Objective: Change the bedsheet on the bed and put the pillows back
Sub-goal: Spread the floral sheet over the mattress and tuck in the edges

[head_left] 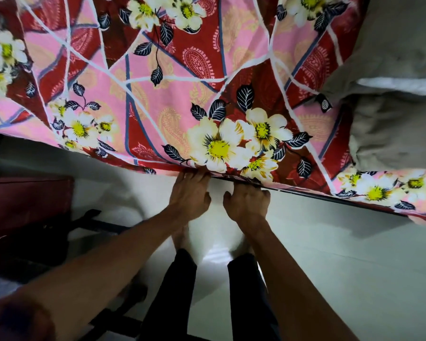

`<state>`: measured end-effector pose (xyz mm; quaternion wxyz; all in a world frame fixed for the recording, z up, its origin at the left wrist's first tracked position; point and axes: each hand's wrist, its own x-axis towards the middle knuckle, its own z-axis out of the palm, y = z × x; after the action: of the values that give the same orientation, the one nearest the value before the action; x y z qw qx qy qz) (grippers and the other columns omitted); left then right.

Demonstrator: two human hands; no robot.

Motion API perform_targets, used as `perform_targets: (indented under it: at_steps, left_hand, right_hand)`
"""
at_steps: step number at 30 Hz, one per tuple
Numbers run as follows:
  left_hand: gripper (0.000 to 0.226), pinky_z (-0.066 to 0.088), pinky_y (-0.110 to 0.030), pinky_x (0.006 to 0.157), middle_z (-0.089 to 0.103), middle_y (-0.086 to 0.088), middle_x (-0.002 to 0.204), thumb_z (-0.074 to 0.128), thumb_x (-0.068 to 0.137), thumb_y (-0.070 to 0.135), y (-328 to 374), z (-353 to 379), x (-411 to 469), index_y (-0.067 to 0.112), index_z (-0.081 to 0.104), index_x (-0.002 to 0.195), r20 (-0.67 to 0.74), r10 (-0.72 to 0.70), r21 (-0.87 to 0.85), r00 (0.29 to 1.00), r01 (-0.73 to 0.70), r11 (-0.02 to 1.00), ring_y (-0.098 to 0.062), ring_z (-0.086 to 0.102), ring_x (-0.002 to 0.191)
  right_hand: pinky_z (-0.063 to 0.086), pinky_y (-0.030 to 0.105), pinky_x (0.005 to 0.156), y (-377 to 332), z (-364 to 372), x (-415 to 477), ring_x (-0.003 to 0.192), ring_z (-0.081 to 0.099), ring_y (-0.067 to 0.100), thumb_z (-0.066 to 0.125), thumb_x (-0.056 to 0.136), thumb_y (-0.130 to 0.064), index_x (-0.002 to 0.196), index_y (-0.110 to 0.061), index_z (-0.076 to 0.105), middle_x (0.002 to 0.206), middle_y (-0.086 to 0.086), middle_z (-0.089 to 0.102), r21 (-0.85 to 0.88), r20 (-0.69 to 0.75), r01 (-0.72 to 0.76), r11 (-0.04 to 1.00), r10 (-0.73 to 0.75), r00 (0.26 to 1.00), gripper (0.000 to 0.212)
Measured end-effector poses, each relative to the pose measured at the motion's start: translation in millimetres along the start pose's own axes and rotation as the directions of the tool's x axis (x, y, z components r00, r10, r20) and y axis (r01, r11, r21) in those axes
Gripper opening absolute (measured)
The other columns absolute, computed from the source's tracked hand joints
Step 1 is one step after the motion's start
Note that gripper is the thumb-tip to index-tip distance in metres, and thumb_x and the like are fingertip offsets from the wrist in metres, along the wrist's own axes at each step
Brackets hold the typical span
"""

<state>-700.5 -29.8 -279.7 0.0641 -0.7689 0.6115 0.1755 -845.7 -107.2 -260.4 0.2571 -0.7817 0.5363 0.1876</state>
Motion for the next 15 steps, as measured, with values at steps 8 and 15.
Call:
perform_targets:
  at_steps: [8, 15]
  left_hand:
    - [0.063, 0.043, -0.040, 0.109, 0.064, -0.010, 0.131, 0.067, 0.073, 0.027, -9.8, -9.3, -3.3, 0.009, 0.059, 0.133, 0.013, 0.037, -0.281, 0.999, -0.032, 0.959, -0.030, 0.056, 0.123]
    - [0.084, 0.024, -0.047, 0.120, 0.037, -0.009, 0.152, 0.065, 0.079, 0.038, -66.5, -6.4, -24.2, 0.008, 0.035, 0.151, 0.085, 0.122, -0.018, 0.989, -0.120, 0.993, -0.033, 0.036, 0.139]
  right_hand:
    - [0.048, 0.039, 0.077, -31.7, 22.6, -3.6, 0.087, 0.070, 0.032, 0.073, 0.071, -0.031, 0.097, -0.012, 0.074, 0.091, 0.009, 0.075, -0.059, -0.167, 0.095, 0.994, -0.103, 0.981, 0.032]
    - [0.042, 0.042, 0.087, -57.9, 21.4, -0.4, 0.108, 0.064, 0.032, 0.064, 0.087, -0.036, 0.115, -0.017, 0.069, 0.112, 0.010, 0.071, -0.055, -0.143, -0.114, 0.992, 0.106, 0.984, 0.034]
